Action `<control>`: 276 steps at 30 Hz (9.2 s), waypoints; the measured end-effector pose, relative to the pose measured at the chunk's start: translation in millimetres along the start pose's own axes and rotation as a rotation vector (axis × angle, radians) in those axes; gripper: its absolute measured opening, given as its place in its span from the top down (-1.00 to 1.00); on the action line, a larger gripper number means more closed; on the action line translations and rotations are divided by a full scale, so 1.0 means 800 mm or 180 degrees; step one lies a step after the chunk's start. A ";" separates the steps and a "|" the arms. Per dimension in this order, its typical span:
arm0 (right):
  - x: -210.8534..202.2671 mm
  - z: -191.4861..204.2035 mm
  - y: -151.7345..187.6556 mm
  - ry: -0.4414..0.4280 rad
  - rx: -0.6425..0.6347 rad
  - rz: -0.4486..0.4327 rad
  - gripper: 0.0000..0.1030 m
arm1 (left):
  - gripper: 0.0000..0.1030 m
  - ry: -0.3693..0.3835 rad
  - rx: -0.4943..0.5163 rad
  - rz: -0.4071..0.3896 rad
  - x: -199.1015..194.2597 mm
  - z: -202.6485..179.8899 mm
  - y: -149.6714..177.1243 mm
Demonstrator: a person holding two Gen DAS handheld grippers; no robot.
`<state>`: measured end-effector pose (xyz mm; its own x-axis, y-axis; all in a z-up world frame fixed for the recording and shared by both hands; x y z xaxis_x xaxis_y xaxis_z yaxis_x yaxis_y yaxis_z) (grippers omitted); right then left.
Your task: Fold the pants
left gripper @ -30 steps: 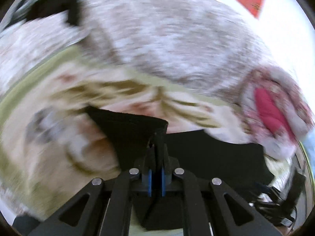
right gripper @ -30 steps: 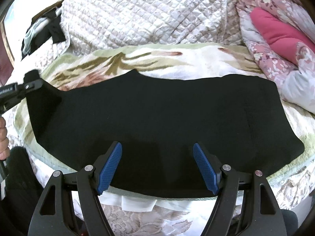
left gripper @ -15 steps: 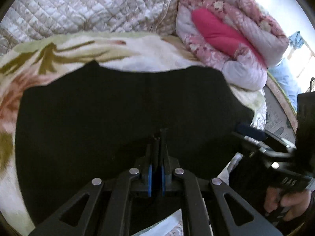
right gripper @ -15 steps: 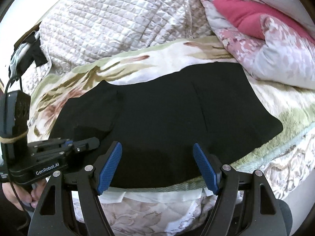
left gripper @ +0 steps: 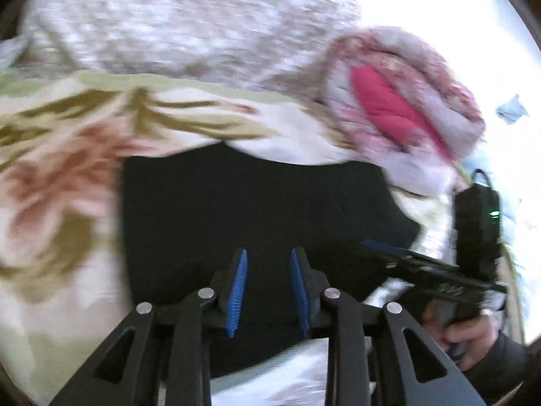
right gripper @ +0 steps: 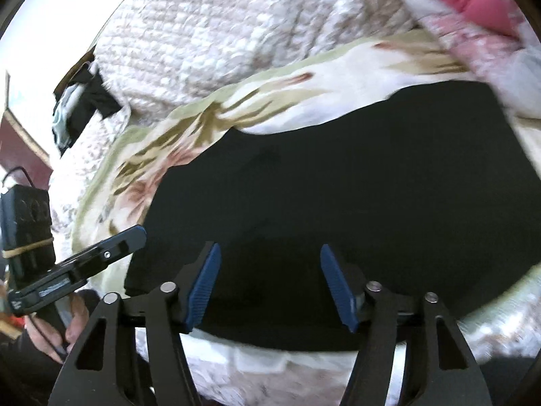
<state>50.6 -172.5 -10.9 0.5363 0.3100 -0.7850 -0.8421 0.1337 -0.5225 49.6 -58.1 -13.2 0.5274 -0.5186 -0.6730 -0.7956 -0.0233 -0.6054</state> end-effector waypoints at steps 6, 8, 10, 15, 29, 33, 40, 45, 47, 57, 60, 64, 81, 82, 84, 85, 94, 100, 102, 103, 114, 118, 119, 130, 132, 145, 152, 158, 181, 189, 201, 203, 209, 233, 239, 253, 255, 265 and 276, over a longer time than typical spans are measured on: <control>0.034 0.012 -0.014 -0.0107 -0.0074 0.0041 -0.19 | 0.43 -0.0480 -0.0328 -0.0020 -0.022 0.079 0.011; 0.040 0.014 -0.018 -0.0106 -0.0085 0.0042 -0.19 | 0.43 -0.0533 -0.0333 -0.0045 -0.027 0.087 0.014; 0.044 0.017 -0.021 -0.0105 -0.0117 0.0069 -0.19 | 0.43 -0.0548 -0.0346 -0.0053 -0.024 0.089 0.017; 0.045 0.028 -0.017 -0.0255 -0.0130 0.0138 -0.19 | 0.43 -0.0507 -0.0357 0.0008 -0.013 0.091 0.024; 0.053 0.026 -0.025 -0.0334 0.0015 0.0191 0.95 | 0.43 -0.0510 -0.0393 -0.0004 -0.012 0.092 0.022; 0.034 0.029 -0.032 -0.0383 0.0014 0.0062 0.95 | 0.43 -0.0514 -0.0392 -0.0026 -0.015 0.093 0.021; 0.049 0.001 -0.015 -0.0289 0.0243 0.0164 0.95 | 0.43 -0.0520 -0.0424 -0.0052 -0.021 0.098 0.026; 0.031 0.012 -0.026 -0.0320 0.0170 0.0029 0.96 | 0.43 -0.0537 -0.0461 -0.0035 -0.022 0.101 0.028; 0.039 0.003 -0.020 -0.0265 0.0212 0.0082 0.96 | 0.43 -0.0539 -0.0445 -0.0054 -0.024 0.100 0.028; 0.040 -0.004 -0.013 -0.0231 0.0238 0.0137 0.95 | 0.43 -0.0523 -0.0435 -0.0004 -0.020 0.096 0.031; 0.032 -0.006 -0.012 -0.0111 0.0146 0.0106 0.95 | 0.43 -0.0510 -0.0376 -0.0026 -0.022 0.088 0.029; 0.016 -0.015 -0.012 0.0104 0.0097 0.0054 0.61 | 0.43 -0.0484 -0.0309 -0.0020 -0.020 0.079 0.026; 0.020 0.005 0.004 -0.0225 0.0087 0.0101 0.56 | 0.43 -0.0395 -0.0120 0.0158 -0.002 0.047 0.040; 0.014 -0.002 0.000 -0.0111 0.0071 0.0045 0.55 | 0.43 -0.0399 -0.0113 0.0161 -0.003 0.047 0.041; 0.003 -0.017 -0.004 -0.0007 0.0149 -0.0006 0.55 | 0.43 -0.0408 -0.0105 0.0169 -0.003 0.047 0.042; -0.002 -0.024 -0.007 -0.0018 0.0216 -0.0026 0.55 | 0.43 -0.0422 -0.0101 0.0168 -0.004 0.047 0.042; -0.036 -0.095 -0.012 0.0316 0.0707 -0.0148 0.55 | 0.43 -0.0496 -0.0051 0.0249 0.006 0.040 0.043; -0.079 -0.119 -0.024 0.0465 0.0774 -0.0366 0.13 | 0.43 -0.0646 0.0079 0.0307 0.009 0.037 0.046; -0.091 -0.132 -0.025 0.0536 0.0837 -0.0430 0.05 | 0.43 -0.0683 0.0113 0.0321 0.009 0.036 0.046; -0.098 -0.139 -0.025 0.0571 0.0875 -0.0468 0.05 | 0.43 -0.0694 0.0123 0.0323 0.009 0.036 0.046; -0.155 -0.227 -0.022 0.0731 0.1610 -0.0861 -0.03 | 0.43 -0.0664 0.0149 0.0308 0.005 0.028 0.042; -0.155 -0.252 -0.024 0.0619 0.1887 -0.0869 -0.14 | 0.43 -0.0641 0.0203 0.0321 0.008 0.020 0.038; -0.152 -0.259 -0.023 0.0602 0.1969 -0.0808 -0.14 | 0.43 -0.0641 0.0211 0.0332 0.010 0.019 0.038; -0.114 -0.263 0.009 0.0223 0.2656 -0.0260 -0.18 | 0.43 -0.0624 0.0240 0.0386 0.016 0.009 0.040; -0.106 -0.249 0.007 -0.0010 0.2684 -0.0235 -0.20 | 0.43 -0.0620 0.0232 0.0392 0.017 0.010 0.042; -0.100 -0.231 -0.031 0.0109 0.2271 -0.0630 0.23 | 0.43 -0.0620 0.0140 0.0369 0.017 0.020 0.039; -0.127 -0.171 -0.071 0.0014 0.1665 -0.0806 0.58 | 0.43 -0.0626 0.0095 0.0293 0.007 0.027 0.034; -0.125 -0.063 -0.111 -0.0150 0.0909 -0.0767 0.58 | 0.43 -0.0673 -0.0058 0.0165 -0.011 0.047 0.025; 0.042 0.162 0.011 -0.0263 -0.0867 0.0279 0.51 | 0.43 -0.0853 -0.0541 -0.0021 -0.065 0.132 0.043; 0.045 0.187 0.031 -0.0517 -0.1006 0.0474 -0.07 | 0.43 -0.0856 -0.0530 -0.0035 -0.067 0.133 0.042; 0.032 0.084 0.020 -0.0127 -0.0360 0.0172 0.42 | 0.43 -0.0699 -0.0334 -0.0060 -0.055 0.095 0.016; 0.033 0.091 0.029 -0.0242 -0.0478 0.0220 0.42 | 0.43 -0.0659 -0.0261 -0.0055 -0.048 0.085 0.007; 0.006 0.093 -0.002 -0.0459 -0.0407 -0.0049 0.42 | 0.17 -0.0572 -0.0133 0.0019 -0.020 0.065 -0.010; 0.088 -0.024 -0.082 0.0376 -0.0368 0.0081 0.43 | 0.87 -0.0602 -0.0059 -0.0025 0.038 0.073 -0.035; 0.033 -0.028 -0.086 0.0343 -0.0251 -0.0125 0.43 | 0.78 -0.0504 -0.0065 0.0004 0.027 0.070 -0.039; -0.019 0.028 0.018 0.0300 -0.0744 -0.0028 0.43 | 0.78 -0.0609 0.0222 -0.0115 -0.025 0.011 -0.024; -0.020 0.030 0.028 0.0319 -0.0828 0.0003 0.43 | 0.78 -0.0552 0.0273 -0.0076 -0.024 0.000 -0.011; -0.011 0.026 0.038 0.0341 -0.0747 0.0120 0.42 | 0.78 -0.0478 0.0252 0.0128 -0.003 0.016 0.036; -0.020 0.025 0.039 0.0281 -0.0610 0.0135 0.42 | 0.78 -0.0637 -0.0012 0.0123 -0.020 0.052 0.033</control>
<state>14.4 -154.7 -8.1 0.5106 0.2268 -0.8294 -0.8423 -0.0617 -0.5354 32.6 -14.6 -36.0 0.5450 -0.3389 -0.7669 -0.8172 -0.0103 -0.5762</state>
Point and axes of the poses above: each gripper's, at about its wrist camera, not at the fingertips, and x roughly the way its jaws point, z to its left, y to its underside, the point moved 10 cm from there along x, roughly the way its jaws point, and after that the axes turned 3 degrees about y, right-handed, at the moved point
